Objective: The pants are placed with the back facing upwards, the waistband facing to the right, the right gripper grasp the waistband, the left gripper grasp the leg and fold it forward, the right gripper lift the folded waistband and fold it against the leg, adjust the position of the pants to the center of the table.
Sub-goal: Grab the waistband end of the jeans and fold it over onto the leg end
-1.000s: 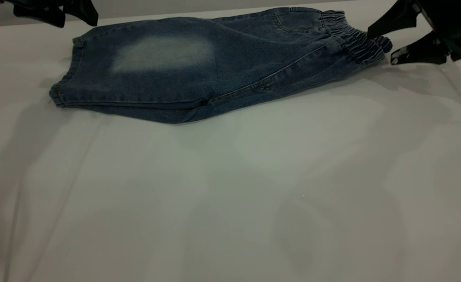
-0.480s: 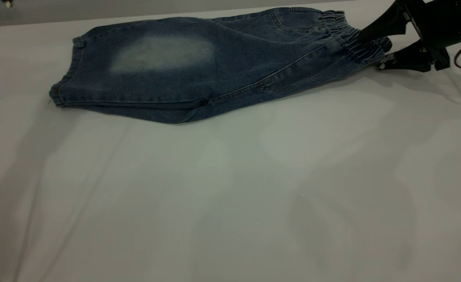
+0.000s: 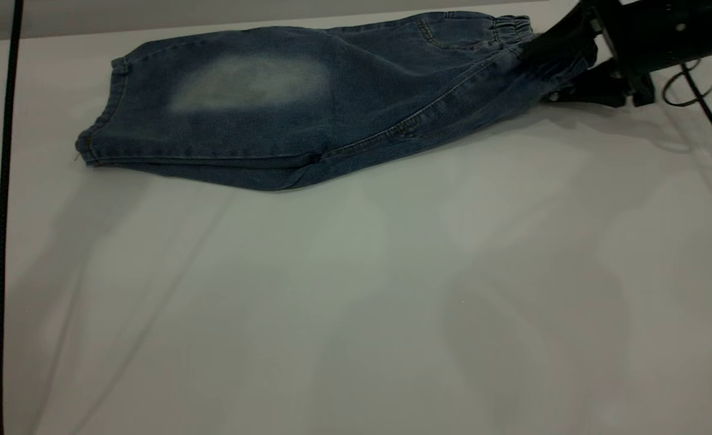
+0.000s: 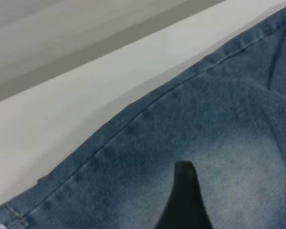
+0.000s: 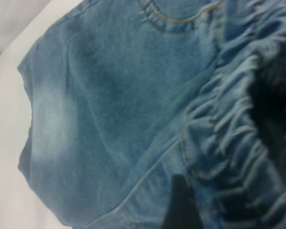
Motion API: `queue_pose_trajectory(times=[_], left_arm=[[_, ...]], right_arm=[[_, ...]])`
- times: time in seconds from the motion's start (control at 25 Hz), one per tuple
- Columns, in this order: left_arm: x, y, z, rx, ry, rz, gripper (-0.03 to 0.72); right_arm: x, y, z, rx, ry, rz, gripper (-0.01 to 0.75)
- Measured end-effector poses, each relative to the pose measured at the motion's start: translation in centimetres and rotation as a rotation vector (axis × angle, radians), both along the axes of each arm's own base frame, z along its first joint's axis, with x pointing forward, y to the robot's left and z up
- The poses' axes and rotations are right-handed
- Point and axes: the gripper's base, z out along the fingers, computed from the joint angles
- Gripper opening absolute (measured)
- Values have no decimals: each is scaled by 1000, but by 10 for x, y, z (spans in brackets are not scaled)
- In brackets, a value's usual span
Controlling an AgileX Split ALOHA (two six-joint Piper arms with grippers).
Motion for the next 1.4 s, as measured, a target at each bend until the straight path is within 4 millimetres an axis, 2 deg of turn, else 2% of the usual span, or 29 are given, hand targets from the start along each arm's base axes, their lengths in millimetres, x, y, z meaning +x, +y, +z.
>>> queue_pose_trajectory(times=[0.12,0.28,0.36,0.6,0.8,1.2,1.4], left_arm=[[-1,0,-1,1,14,-5,504],[-2,-1,-2,0,27,-9,504],[-3,-4,-2,1,27,-16,504],[-6,-33,-4,8,47,-92,504],[4,-63,-19,61,112,-203,504],[25,-120,-80,243,219,-364,504],[26,-135,-117,348,241,-414,504]], right_arm=[[4,5,4,-4,-21,16,336],[7,7,8,-3,-40,42,121],[8,7,11,-10,-44,53,60],[10,6,23,-40,-67,61,57],[11,6,35,-45,-86,67,57],[10,6,36,-55,-75,75,57],[10,6,37,-54,-76,75,57]])
